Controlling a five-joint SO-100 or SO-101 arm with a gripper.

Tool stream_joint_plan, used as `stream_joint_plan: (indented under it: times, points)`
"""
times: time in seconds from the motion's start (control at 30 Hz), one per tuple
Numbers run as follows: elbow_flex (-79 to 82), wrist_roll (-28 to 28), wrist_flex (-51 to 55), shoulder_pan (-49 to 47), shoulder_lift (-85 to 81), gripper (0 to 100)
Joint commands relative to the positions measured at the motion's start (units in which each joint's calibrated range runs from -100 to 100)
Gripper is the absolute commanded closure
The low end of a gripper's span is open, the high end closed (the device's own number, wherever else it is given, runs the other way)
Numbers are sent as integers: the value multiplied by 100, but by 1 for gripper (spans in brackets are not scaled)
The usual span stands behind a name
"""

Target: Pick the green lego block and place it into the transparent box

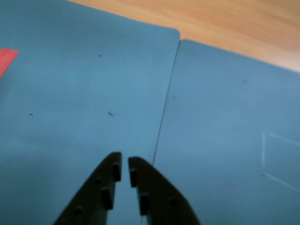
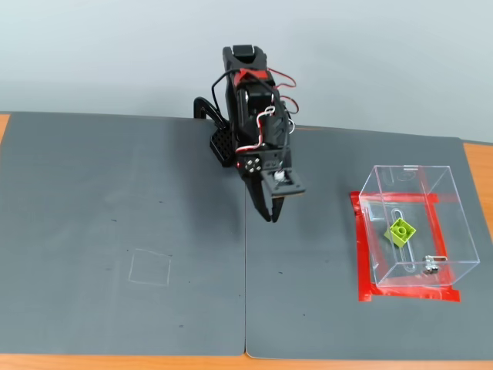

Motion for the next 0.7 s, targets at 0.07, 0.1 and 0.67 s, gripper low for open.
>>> stream_joint_plan:
  times: [0.07, 0.1, 0.67]
  points:
    - [701, -232, -82, 125, -766, 98]
    - [837, -258, -74, 118, -885, 98]
    - [1787, -540, -4, 178, -1300, 98]
